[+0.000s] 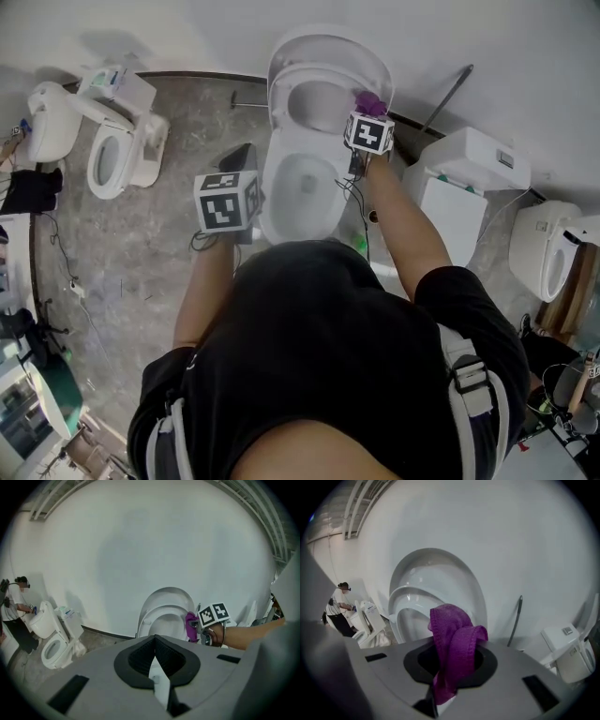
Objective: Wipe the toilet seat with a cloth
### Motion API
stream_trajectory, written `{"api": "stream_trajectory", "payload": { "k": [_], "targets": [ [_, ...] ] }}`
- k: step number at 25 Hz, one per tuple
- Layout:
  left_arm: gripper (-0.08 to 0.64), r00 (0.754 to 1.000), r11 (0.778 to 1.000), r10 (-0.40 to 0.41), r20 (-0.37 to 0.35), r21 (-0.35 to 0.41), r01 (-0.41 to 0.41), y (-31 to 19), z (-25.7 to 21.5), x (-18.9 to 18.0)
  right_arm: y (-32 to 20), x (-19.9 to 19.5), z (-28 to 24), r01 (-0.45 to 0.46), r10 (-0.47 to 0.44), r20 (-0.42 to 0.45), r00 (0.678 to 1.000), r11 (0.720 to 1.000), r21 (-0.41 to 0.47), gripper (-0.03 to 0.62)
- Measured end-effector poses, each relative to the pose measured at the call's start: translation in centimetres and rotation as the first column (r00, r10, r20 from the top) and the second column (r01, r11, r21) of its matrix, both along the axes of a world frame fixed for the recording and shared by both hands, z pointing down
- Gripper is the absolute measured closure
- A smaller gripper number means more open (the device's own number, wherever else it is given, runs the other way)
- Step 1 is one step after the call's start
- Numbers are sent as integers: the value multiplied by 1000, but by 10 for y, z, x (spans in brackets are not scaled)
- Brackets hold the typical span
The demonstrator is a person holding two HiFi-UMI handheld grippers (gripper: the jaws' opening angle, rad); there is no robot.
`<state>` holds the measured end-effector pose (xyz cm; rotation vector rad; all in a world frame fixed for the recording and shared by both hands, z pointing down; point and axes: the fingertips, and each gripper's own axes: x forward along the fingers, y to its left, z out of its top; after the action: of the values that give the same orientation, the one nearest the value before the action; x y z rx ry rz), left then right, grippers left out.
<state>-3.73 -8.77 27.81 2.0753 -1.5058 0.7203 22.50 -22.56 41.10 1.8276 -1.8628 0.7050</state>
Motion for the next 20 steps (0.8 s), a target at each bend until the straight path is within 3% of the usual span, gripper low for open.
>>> {"api": "stream_trajectory", "payload": {
  "k": [2,12,20],
  "targets": [
    [552,1000,1000,-7,15,-4,7,3,1,2,-8,4,1,-11,11,10,1000,1000,-9,538],
    [552,997,997,-71,24,-3,71,6,-4,-10,-38,-15,7,35,-41,-98,994,997,-62,538],
    [552,995,996,-90,38,-2,90,2,-3,-28,-43,-34,-10,139,-138,-161,977,990,-6,538]
  ]
}}
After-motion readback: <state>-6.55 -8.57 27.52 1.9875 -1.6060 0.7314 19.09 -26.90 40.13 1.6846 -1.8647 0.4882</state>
